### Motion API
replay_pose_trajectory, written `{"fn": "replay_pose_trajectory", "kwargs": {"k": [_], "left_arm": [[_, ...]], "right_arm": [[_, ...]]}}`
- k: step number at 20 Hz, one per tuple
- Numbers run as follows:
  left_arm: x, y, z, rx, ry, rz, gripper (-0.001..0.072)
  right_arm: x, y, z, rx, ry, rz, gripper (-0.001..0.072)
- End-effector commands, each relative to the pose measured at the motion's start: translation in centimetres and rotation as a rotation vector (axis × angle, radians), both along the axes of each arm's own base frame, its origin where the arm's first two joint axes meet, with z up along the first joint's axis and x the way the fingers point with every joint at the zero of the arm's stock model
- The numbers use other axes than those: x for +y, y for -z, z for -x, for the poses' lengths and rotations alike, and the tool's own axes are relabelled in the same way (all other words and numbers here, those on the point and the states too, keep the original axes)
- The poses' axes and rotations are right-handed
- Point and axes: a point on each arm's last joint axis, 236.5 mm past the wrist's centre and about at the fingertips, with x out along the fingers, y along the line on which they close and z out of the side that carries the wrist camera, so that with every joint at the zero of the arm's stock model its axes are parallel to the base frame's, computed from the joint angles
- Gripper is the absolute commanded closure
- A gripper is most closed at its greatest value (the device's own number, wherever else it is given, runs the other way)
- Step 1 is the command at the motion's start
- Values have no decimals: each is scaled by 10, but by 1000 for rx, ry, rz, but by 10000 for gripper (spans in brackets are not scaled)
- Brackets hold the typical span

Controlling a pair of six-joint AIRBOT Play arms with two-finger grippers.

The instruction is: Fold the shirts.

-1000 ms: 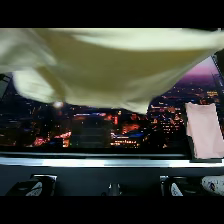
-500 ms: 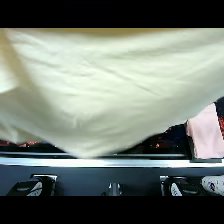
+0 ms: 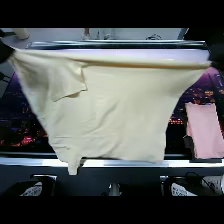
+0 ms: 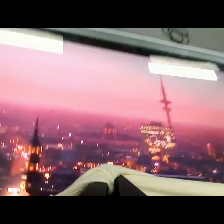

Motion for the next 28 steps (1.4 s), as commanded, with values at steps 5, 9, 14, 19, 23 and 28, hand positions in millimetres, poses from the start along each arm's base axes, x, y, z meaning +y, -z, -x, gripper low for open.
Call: {"fn": "replay_pose_trajectory", "kwargs": {"k": [5,9,14,19,23,28], "left_arm": [[-16,204,-106,276,-3,173,669],[-45,247,-117,348,4,308,670],[-30,242,-128,306,-1,286,670],[2,209,-147,208,-52,286,670],[11,205,-173,102,-108,280,670],[0,246,-188,117,-119,274,670]], "right_arm": [[21,162,-146,18,85,-280,698],[48,203,-155,84,62,-419,698],[47,203,-155,74,6,-372,698],[51,196,-161,44,14,-405,698],[67,183,-187,-70,29,-477,698],[111,234,-206,-58,-4,-467,698]]}}
